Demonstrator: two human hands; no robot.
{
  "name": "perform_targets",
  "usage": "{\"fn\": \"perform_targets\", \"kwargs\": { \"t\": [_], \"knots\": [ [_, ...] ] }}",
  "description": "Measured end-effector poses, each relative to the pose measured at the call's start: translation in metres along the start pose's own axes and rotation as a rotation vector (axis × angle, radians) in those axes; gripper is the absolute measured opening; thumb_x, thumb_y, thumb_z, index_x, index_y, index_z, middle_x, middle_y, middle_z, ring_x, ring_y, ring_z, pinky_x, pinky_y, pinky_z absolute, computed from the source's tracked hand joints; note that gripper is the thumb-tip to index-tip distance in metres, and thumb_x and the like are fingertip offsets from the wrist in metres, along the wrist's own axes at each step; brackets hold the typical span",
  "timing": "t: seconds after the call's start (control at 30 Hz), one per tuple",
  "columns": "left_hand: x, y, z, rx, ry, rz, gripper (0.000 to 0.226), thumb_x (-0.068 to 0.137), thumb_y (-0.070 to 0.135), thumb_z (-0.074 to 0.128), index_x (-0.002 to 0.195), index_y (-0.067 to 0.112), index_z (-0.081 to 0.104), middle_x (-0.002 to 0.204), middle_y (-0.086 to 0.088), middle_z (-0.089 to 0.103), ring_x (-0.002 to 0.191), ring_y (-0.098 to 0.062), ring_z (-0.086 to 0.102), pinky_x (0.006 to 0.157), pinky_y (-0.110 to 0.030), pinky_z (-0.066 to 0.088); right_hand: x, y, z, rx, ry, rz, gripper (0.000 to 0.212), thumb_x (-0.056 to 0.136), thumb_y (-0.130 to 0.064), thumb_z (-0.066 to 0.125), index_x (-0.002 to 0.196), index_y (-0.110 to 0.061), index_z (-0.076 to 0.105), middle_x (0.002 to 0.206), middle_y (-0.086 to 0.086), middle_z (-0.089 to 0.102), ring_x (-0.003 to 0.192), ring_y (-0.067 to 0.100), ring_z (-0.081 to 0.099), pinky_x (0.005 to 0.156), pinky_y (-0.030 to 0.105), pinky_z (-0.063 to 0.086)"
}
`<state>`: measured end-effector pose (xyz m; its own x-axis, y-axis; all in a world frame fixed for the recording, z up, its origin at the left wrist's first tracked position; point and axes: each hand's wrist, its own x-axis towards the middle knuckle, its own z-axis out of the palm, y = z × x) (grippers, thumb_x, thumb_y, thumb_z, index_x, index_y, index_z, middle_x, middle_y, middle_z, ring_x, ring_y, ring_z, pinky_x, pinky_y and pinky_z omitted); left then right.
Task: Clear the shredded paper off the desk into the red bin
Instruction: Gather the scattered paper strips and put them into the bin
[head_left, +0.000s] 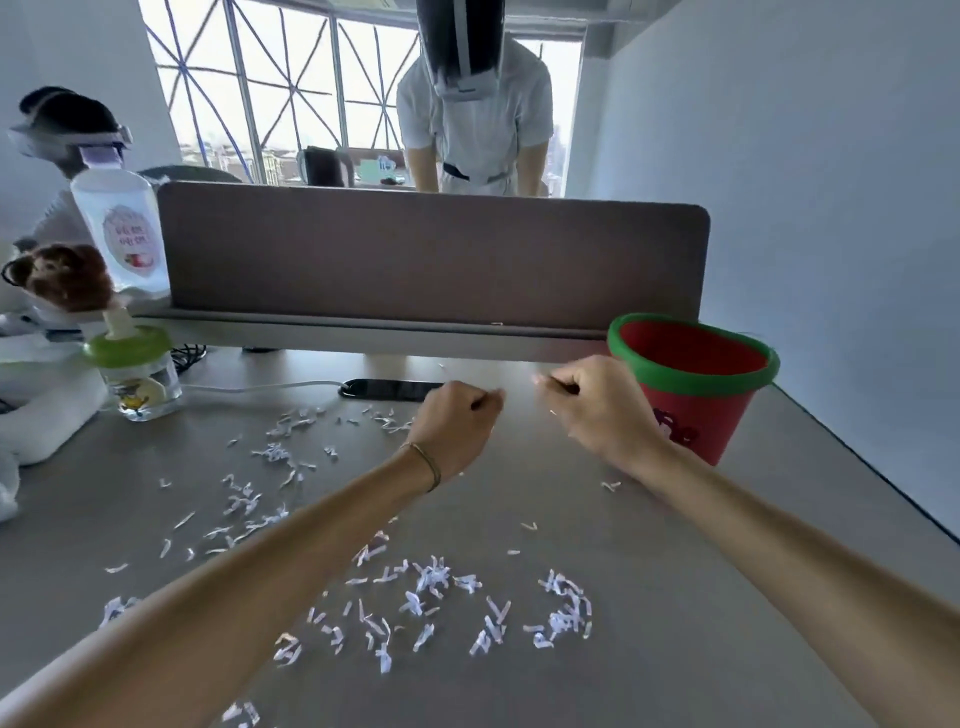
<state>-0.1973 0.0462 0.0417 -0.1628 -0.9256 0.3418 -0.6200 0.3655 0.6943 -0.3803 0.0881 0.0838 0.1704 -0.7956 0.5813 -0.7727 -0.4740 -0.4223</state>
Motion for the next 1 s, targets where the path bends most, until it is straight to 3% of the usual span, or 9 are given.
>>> {"fn": "perform_targets", "kwargs": {
  "t": [0.17, 0.33, 0.47, 0.57, 0.67, 0.73, 0.83, 0.9, 1.0],
  "knots": [
    [0.05, 0.058, 0.001, -0.1, 0.022, 0.06, 0.06, 0.101, 0.04, 0.049, 0.059, -0.002, 0.052, 0.054, -0.008, 0.057, 0.05, -0.02, 0.05, 0.053, -0.031, 0.04, 0.057, 0.022, -0.057, -0.08, 0.165, 0.021, 0.06, 0.099, -0.028, 0.058, 0.044, -0.011, 0.041, 0.035, -0.003, 0.045, 0.036, 0.011, 0.047, 0.054, 0.025, 0.04],
    [0.1, 0.107, 0.018, -0.274, -0.008, 0.023, 0.057, 0.1, 0.035, 0.053, 0.047, 0.014, 0.047, 0.037, 0.009, 0.047, 0.035, -0.007, 0.042, 0.049, -0.023, 0.036, 0.093, 0.071, -0.093, -0.209, 0.229, 0.164, 0.061, 0.097, -0.035, 0.059, 0.043, -0.011, 0.046, 0.038, -0.001, 0.051, 0.044, 0.014, 0.055, 0.062, 0.034, 0.053],
    [0.121, 0.13, 0.041, -0.372, -0.047, -0.026, 0.054, 0.099, 0.034, 0.053, 0.05, 0.015, 0.043, 0.039, 0.01, 0.042, 0.035, -0.011, 0.036, 0.039, -0.018, 0.032, 0.098, 0.101, -0.105, -0.25, 0.119, 0.229, 0.061, 0.1, -0.043, 0.057, 0.048, -0.011, 0.055, 0.049, 0.0, 0.061, 0.053, 0.015, 0.061, 0.067, 0.037, 0.055],
    [0.134, 0.14, 0.054, -0.375, -0.045, -0.014, 0.053, 0.098, 0.035, 0.054, 0.05, 0.015, 0.043, 0.048, 0.003, 0.046, 0.038, -0.011, 0.035, 0.046, -0.023, 0.032, 0.094, 0.116, -0.112, -0.252, -0.006, 0.247, 0.061, 0.101, -0.046, 0.054, 0.052, -0.011, 0.059, 0.053, 0.003, 0.065, 0.05, 0.013, 0.062, 0.066, 0.035, 0.053],
    [0.141, 0.149, 0.063, -0.344, -0.054, 0.004, 0.061, 0.1, 0.033, 0.054, 0.044, 0.019, 0.033, 0.035, 0.009, 0.037, 0.032, -0.007, 0.031, 0.044, -0.024, 0.03, 0.087, 0.121, -0.122, -0.277, -0.116, 0.251, 0.055, 0.101, -0.037, 0.059, 0.058, -0.004, 0.059, 0.051, 0.003, 0.06, 0.045, 0.01, 0.055, 0.055, 0.032, 0.045],
    [0.144, 0.155, 0.069, -0.339, -0.065, 0.011, 0.061, 0.1, 0.032, 0.053, 0.044, 0.018, 0.033, 0.032, 0.009, 0.036, 0.03, -0.006, 0.031, 0.041, -0.023, 0.03, 0.082, 0.123, -0.129, -0.223, -0.191, 0.273, 0.041, 0.099, -0.027, 0.064, 0.066, -0.003, 0.067, 0.055, 0.004, 0.066, 0.045, 0.01, 0.063, 0.052, 0.026, 0.052],
    [0.149, 0.162, 0.079, -0.355, -0.082, 0.013, 0.058, 0.101, 0.032, 0.053, 0.048, 0.015, 0.038, 0.04, 0.009, 0.044, 0.033, -0.007, 0.037, 0.04, -0.018, 0.035, 0.078, 0.129, -0.139, -0.167, -0.278, 0.275, 0.018, 0.089, -0.012, 0.072, 0.072, -0.011, 0.078, 0.065, 0.002, 0.075, 0.058, 0.011, 0.073, 0.064, 0.03, 0.061],
    [0.153, 0.167, 0.087, -0.364, -0.1, 0.006, 0.053, 0.1, 0.034, 0.053, 0.053, 0.013, 0.043, 0.047, 0.003, 0.048, 0.039, -0.011, 0.041, 0.046, -0.02, 0.038, 0.076, 0.13, -0.145, -0.226, -0.302, 0.272, 0.013, 0.084, -0.013, 0.077, 0.072, -0.018, 0.08, 0.066, -0.006, 0.074, 0.057, -0.005, 0.066, 0.065, 0.022, 0.054],
    [0.157, 0.174, 0.099, -0.369, -0.121, -0.003, 0.056, 0.1, 0.037, 0.052, 0.051, 0.015, 0.042, 0.04, 0.009, 0.045, 0.036, -0.011, 0.04, 0.048, -0.022, 0.038, 0.072, 0.13, -0.153, -0.207, -0.328, 0.291, 0.016, 0.08, -0.004, 0.069, 0.077, -0.014, 0.081, 0.069, -0.004, 0.077, 0.059, -0.003, 0.068, 0.061, 0.014, 0.047]
  ]
}}
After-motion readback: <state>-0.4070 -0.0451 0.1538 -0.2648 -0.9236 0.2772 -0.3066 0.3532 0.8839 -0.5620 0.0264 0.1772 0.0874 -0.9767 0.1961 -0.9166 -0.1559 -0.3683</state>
